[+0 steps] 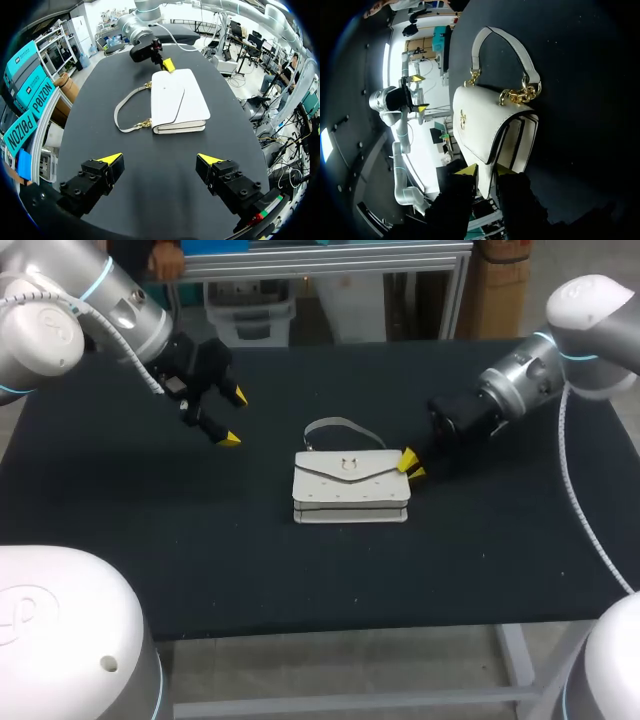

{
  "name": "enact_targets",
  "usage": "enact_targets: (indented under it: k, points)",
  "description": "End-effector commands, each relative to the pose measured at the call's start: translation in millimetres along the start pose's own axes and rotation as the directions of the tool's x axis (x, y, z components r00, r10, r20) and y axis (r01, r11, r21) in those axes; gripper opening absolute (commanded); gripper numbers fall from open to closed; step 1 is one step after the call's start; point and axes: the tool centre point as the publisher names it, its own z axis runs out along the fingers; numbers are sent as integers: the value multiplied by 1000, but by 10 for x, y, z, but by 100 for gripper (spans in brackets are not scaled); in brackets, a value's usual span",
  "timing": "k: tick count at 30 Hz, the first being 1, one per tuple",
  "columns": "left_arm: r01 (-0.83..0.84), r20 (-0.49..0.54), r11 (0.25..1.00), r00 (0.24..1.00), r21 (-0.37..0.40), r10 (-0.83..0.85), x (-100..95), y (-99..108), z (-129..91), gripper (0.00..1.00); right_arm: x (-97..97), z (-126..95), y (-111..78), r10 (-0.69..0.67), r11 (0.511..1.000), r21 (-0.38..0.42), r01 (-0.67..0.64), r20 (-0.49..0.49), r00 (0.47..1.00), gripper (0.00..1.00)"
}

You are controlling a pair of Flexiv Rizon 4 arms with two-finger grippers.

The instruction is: Pick up the bag, open it, inspect its contents, close it, and place it on the opposite side

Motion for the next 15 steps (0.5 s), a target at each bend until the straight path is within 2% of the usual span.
enact_targets:
  k: [1,10,15]
  points:
    - [0,2,1000,1000,1,0,-1,2,9,100,53,-32,-92,4,996,-91,-3,14,1000,100]
    - [0,2,1000,1000,1,0,-1,2,9,100,202,-271,-266,4,993,-117,8,106,994,100]
    - [0,2,1000,1000,1,0,-1,2,9,100,402,-448,-366,-70,990,-98,99,264,962,100]
